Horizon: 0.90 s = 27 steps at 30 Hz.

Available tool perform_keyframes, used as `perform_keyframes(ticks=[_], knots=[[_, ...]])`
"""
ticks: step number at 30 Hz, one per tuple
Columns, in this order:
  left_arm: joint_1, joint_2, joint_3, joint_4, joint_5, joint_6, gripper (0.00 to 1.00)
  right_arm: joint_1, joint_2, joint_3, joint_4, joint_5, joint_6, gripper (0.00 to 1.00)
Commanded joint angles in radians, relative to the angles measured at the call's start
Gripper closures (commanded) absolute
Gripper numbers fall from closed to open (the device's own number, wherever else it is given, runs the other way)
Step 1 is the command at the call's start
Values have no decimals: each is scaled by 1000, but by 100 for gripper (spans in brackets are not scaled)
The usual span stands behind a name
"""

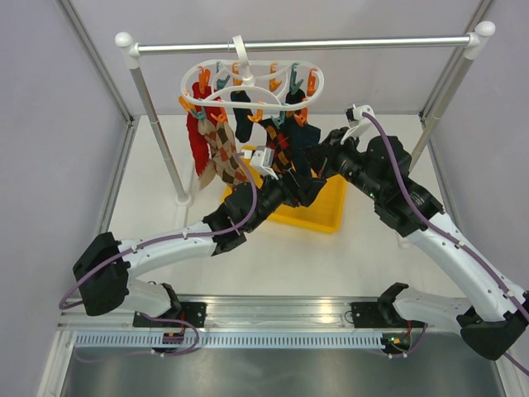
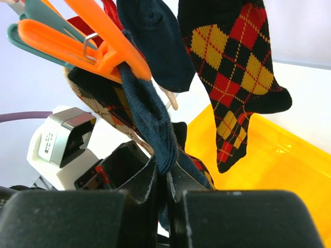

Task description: Remove the socks clipped to the hanger

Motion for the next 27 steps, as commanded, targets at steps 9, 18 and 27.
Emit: perform_keyframes(ticks=[9,18,27], knots=[[-4,-18,11,119,-30,120,34,4,8,34,-1,-13,21,90],[-4,-23,-5,121,-15,131,65,4,14,20,-1,3,18,91],[-4,-38,-3,81,-24,140,87,4,14,11,2,21,1,71]])
